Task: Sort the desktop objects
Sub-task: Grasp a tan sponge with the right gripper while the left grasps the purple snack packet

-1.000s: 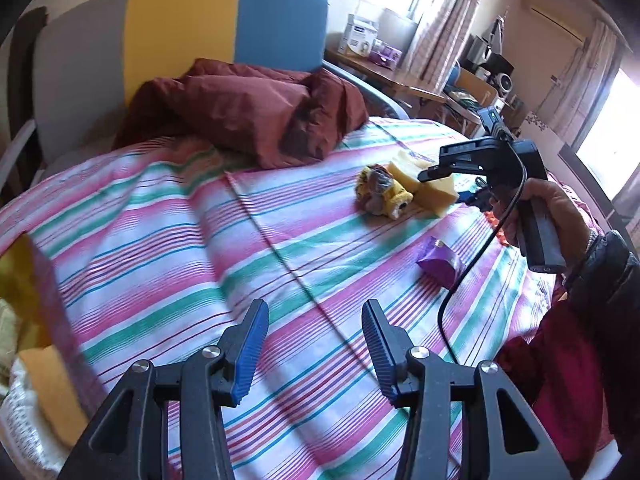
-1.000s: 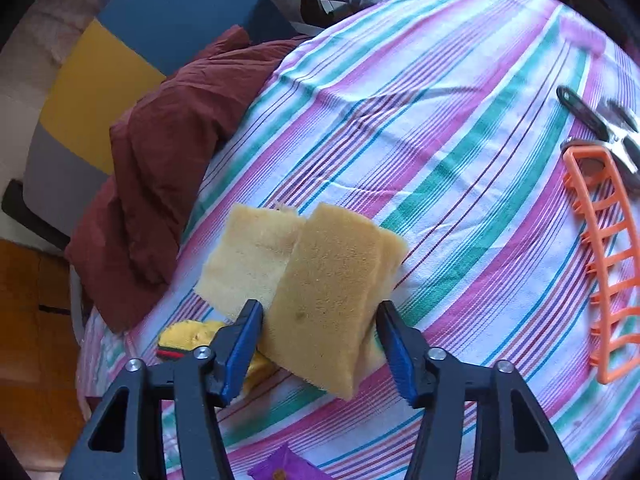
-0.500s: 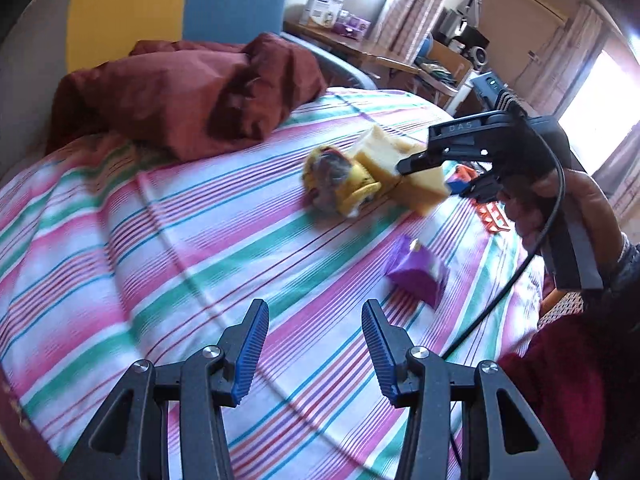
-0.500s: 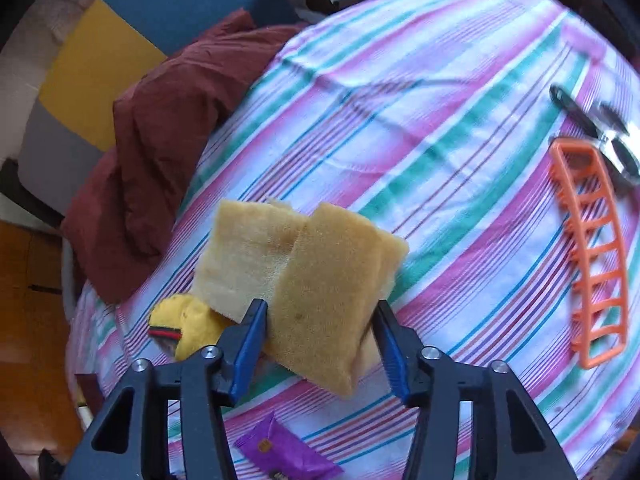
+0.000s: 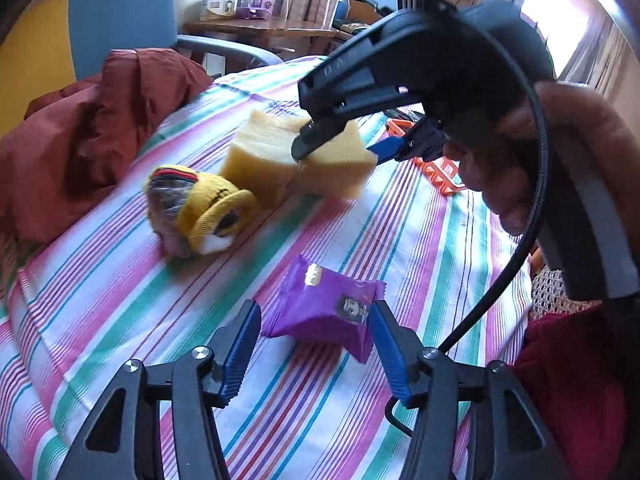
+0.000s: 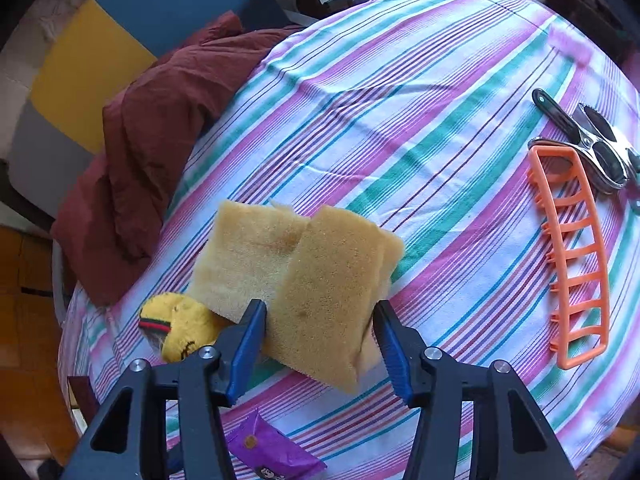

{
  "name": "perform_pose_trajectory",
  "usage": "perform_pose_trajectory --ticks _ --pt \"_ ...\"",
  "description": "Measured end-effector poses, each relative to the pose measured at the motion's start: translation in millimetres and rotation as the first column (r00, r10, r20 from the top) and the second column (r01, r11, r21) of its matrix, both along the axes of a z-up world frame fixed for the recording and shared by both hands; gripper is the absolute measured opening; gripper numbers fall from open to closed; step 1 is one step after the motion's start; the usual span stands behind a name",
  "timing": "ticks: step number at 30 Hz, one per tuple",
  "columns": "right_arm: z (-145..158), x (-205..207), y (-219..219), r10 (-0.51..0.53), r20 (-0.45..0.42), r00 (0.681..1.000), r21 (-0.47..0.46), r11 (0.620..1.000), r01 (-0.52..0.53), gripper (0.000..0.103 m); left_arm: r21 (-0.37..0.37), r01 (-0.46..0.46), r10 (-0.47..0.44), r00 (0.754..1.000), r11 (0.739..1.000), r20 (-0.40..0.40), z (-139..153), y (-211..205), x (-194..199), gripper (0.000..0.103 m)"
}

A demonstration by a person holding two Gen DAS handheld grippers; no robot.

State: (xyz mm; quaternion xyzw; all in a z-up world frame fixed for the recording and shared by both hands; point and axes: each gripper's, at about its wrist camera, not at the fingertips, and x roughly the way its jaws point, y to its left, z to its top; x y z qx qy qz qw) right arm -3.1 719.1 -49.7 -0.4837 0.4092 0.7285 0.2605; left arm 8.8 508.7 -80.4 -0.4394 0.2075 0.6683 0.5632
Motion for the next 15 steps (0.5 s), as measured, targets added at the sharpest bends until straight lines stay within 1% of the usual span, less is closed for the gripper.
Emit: perform_pose_trajectory --ticks 3,7,9,11,12,15 --pt "0 2 2 -0.008 -0.01 1.0 -0.013 1.0 0.007 0.058 0.008 0.005 -0.005 1.0 1.0 0.005 0 5 1 0.058" --pt "1 7 5 -0.027 -0.01 1.0 -0.014 1.0 0.027 0.064 0.0 0.036 -0.036 0.999 0.999 -0.012 -3 13 5 0.059" --pt "1 9 6 -0.033 -0.01 0.999 -0.019 0.999 0.033 0.065 -0.02 0.056 -0.056 0.998 0.998 -0.029 -7 18 8 0.059" --pt "0 10 7 -0.034 -0.007 0.999 -0.016 0.999 0.034 0.065 -0.04 0.074 -0.076 0.996 0.996 -0.045 -12 22 10 0.062" --pt "0 10 7 -0.034 -0.006 0.999 -0.017 0.999 0.034 0.065 -0.044 0.078 -0.08 0.996 0.996 -0.05 -13 23 10 0.062" --pt "-1 10 8 -0.028 0.008 1.0 0.008 1.0 0.028 0.064 -0.052 0.08 -0.081 0.996 0.995 -0.029 -19 24 8 0.06"
